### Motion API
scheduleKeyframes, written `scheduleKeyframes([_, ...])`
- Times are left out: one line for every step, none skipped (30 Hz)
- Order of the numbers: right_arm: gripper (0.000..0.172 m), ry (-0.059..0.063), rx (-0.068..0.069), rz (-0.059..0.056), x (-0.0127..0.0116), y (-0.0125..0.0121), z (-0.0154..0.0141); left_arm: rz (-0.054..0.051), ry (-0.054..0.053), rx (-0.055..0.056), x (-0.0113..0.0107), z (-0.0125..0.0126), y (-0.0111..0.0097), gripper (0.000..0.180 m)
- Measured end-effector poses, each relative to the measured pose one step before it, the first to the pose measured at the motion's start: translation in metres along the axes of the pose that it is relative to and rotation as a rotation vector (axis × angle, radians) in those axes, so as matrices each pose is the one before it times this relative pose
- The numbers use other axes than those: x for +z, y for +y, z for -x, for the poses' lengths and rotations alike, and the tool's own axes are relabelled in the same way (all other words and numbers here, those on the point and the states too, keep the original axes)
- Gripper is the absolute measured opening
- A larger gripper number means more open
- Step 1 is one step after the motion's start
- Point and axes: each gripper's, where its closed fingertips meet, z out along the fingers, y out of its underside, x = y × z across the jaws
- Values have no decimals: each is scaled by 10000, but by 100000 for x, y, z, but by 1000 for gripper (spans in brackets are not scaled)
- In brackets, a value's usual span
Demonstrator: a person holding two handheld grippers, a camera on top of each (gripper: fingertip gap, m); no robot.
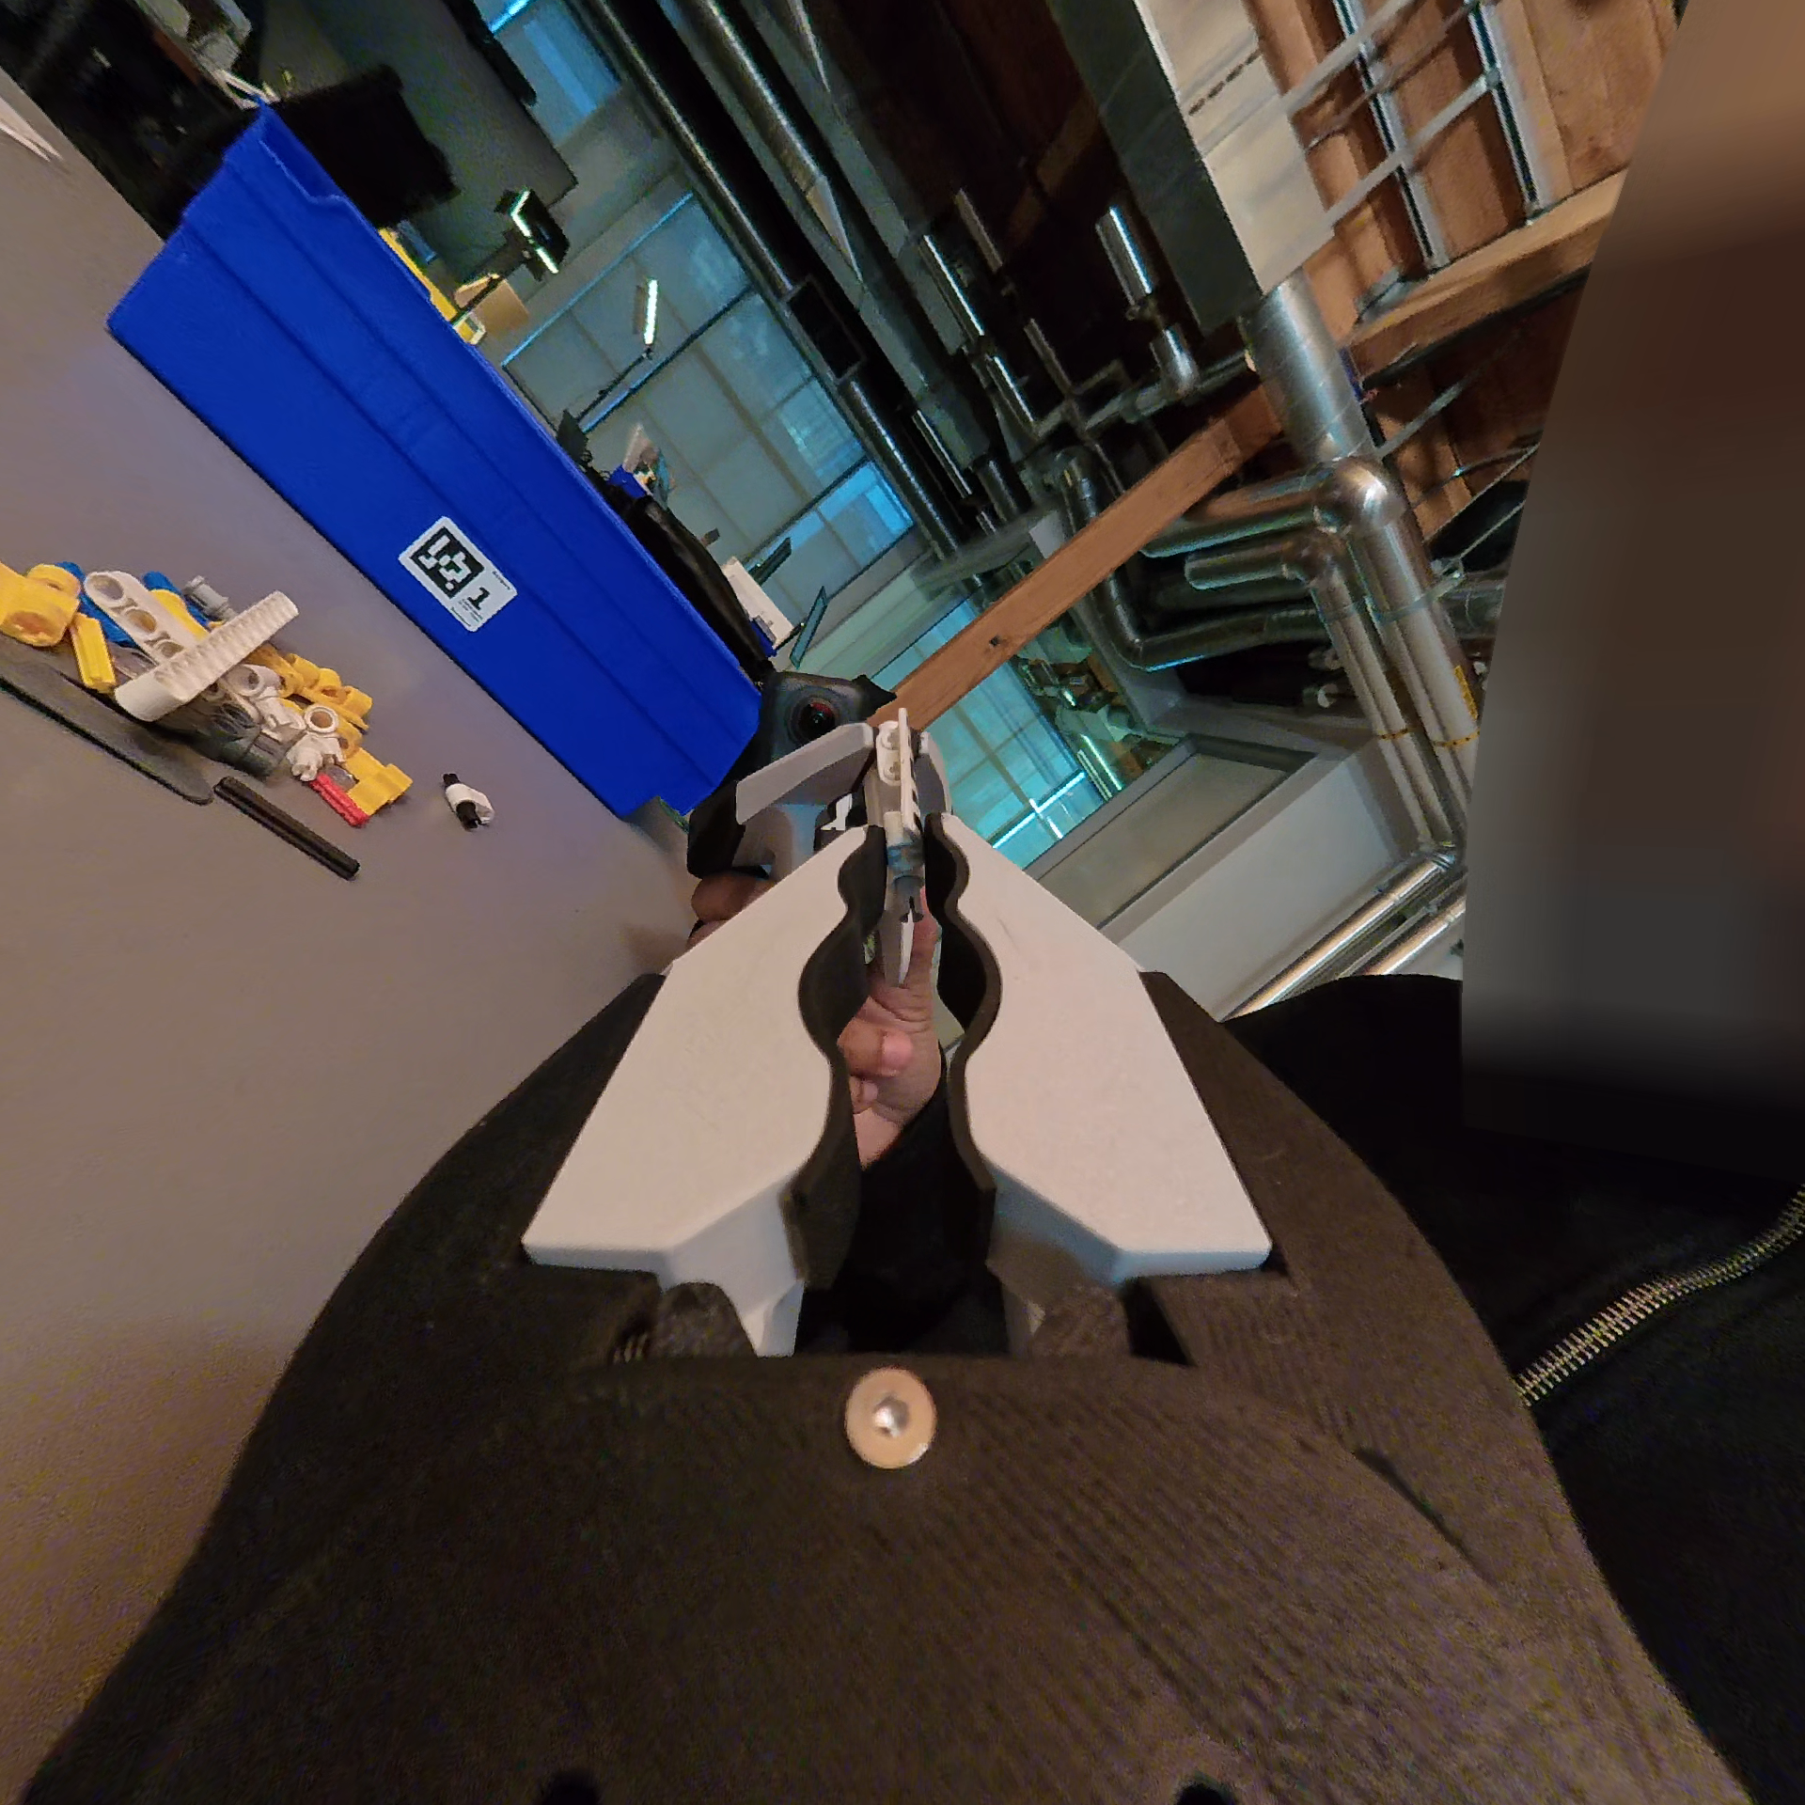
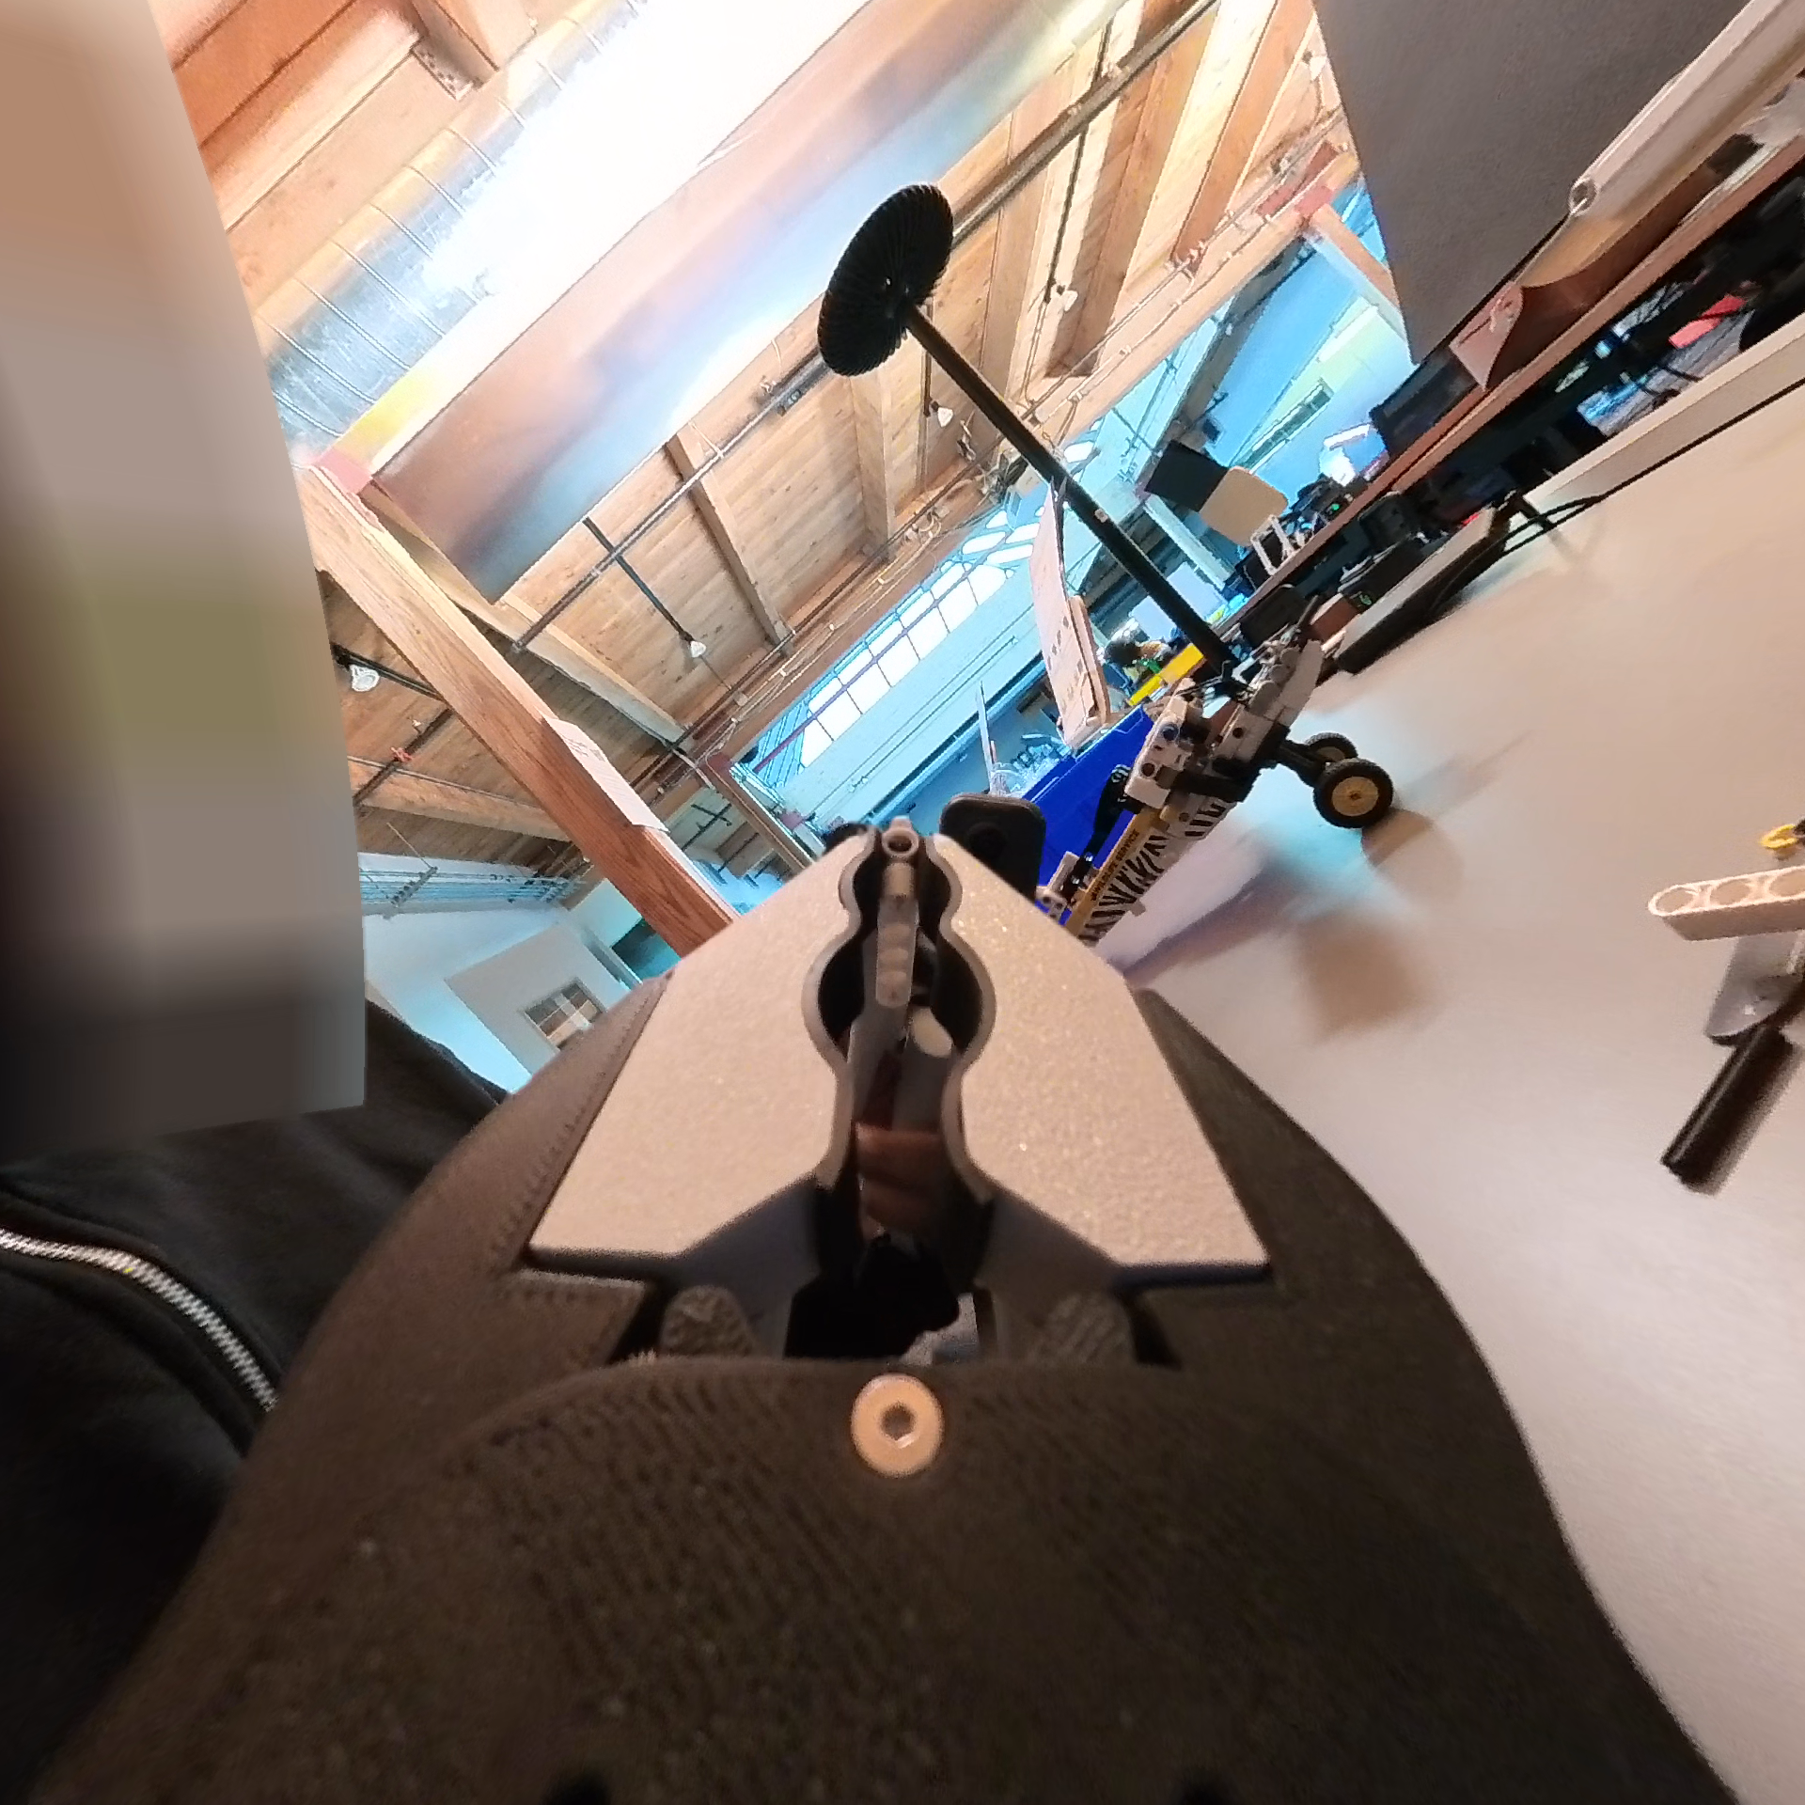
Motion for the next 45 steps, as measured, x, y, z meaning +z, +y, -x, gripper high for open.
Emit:
scheduleKeyframes([4,-6,-64,-61,-32,-70,51,19,-19,33,66,8,57,4])
scheduleKeyframes([4,-7,-97,9,38,6,71,-7,0,53,31,-29,24,4])
scheduleKeyframes([4,-21,-4,57,71,58,12,-50,9,16,-63,-34,-61,4])
scheduleKeyframes([4,-55,118,66,42,36,-51,-71,0,-38,-82,26,-84,3])
scheduleKeyframes([4,-125,126,-27,-35,-119,30,-91,7,-30,-93,10,-130,3])
scheduleKeyframes([6,-133,67,-190,-173,-349,81,-98,57,-33,-109,-70,-142,3])
scheduleKeyframes([14,-61,77,-253,-210,-400,-5,-112,45,-61,-112,-19,-175,3])
scheduleKeyframes([21,-9,95,-146,-105,-227,-80,-99,36,-78,-90,12,-164,3])
scheduleKeyframes([24,33,52,32,22,55,-104,-85,27,-62,-68,16,-137,3])
scheduleKeyframes([27,72,-36,191,169,318,-87,-50,16,-37,-36,17,-82,3])
scheduleKeyframes([31,124,-122,317,276,527,-81,-45,-4,3,-23,11,-67,3])
scheduleKeyframes([34,189,-193,371,315,635,-116,-20,14,9,-22,-22,-21,3])
scheduleKeyframes([37,206,-246,339,318,575,-99,4,38,-9,-13,-47,-1,3])
scheduleKeyframes([37,174,-250,253,245,433,-42,-7,50,-22,-19,-53,-17,3])
scheduleKeyframes([36,118,-196,155,165,281,-8,0,83,-40,-26,-84,-13,3])
scheduleKeyframes([34,15,-107,62,54,110,67,21,104,-68,-30,-91,1,3])
scheduleKeyframes([29,-76,-12,-37,-47,-56,111,5,66,-74,-22,-49,-15,3])
scheduleKeyframes([22,-142,72,-114,-127,-180,123,-21,32,-53,-24,4,-53,4])
scheduleKeyframes([16,-182,131,-133,-152,-224,134,3,33,-55,-22,-9,-9,4])
scheduleKeyframes([14,-141,160,-104,-126,-188,45,52,72,-64,20,-56,58,4])
scheduleKeyframes([12,-90,128,-53,-84,-109,16,65,70,-70,23,-62,73,4])
scheduleKeyframes([12,-41,53,-7,-24,-24,5,30,49,-46,3,-27,27,4])
scheduleKeyframes([11,13,-21,16,24,28,-3,2,27,-30,-6,-18,-7,4])
scheduleKeyframes([10,38,-69,11,23,29,1,-14,31,-31,-26,-22,-37,4])
scheduleKeyframes([9,33,-81,-12,4,4,12,-32,31,-37,-29,-27,-53,4])
scheduleKeyframes([7,1,-58,-32,-17,-29,42,-25,30,-50,-38,-8,-50,4])
scheduleKeyframes([4,-70,-30,-38,-36,-51,114,-3,37,-72,-20,-9,-31,4])
scheduleKeyframes([4,-61,0,-30,-23,-44,77,14,8,-91,3,47,-1,4])
scheduleKeyframes([4,-18,15,-24,-28,-42,6,25,-11,-45,16,44,26,4])
scheduleKeyframes([4,-8,5,-22,-19,-30,5,35,-17,0,30,25,53,4])
scheduleKeyframes([4,3,-7,-31,-34,-38,0,32,-21,21,27,16,51,4])
scheduleKeyframes([4,9,1,-25,-14,-40,-14,15,-33,23,28,26,30,4])
scheduleKeyframes([4,0,17,-14,-18,-14,-12,7,-28,19,17,29,25,4])
scheduleKeyframes([4,-5,31,-10,-11,-17,-26,13,-15,4,13,20,21,4])
scheduleKeyframes([4,-2,29,-11,-21,-16,-23,6,-14,-6,15,25,9,4])
scheduleKeyframes([4,-1,15,-12,-14,-25,-13,5,-19,6,9,24,7,4])
scheduleKeyframes([4,1,12,-11,-8,-13,-13,14,-13,13,18,2,21,4])
scheduleKeyframes([4,-4,15,-7,-9,-13,-11,6,-12,9,17,19,12,4])
scheduleKeyframes([4,-13,23,-8,-1,-11,-8,4,-7,5,10,7,5,4])
scheduleKeyframes([5,-32,31,-21,-7,-27,6,8,-8,-4,3,11,15,4])
scheduleKeyframes([5,-32,33,-44,-26,-59,-2,19,-10,-11,9,22,19,4])
scheduleKeyframes([6,-8,36,-57,-36,-85,-31,33,-6,0,25,12,61,4])
scheduleKeyframes([7,-5,37,-43,-23,-64,-29,30,-20,22,28,15,46,3])
scheduleKeyframes([7,-15,28,-12,-10,-22,-14,26,-22,32,32,10,45,3])
scheduleKeyframes([8,-16,7,20,17,27,8,26,-17,21,25,12,54,4])
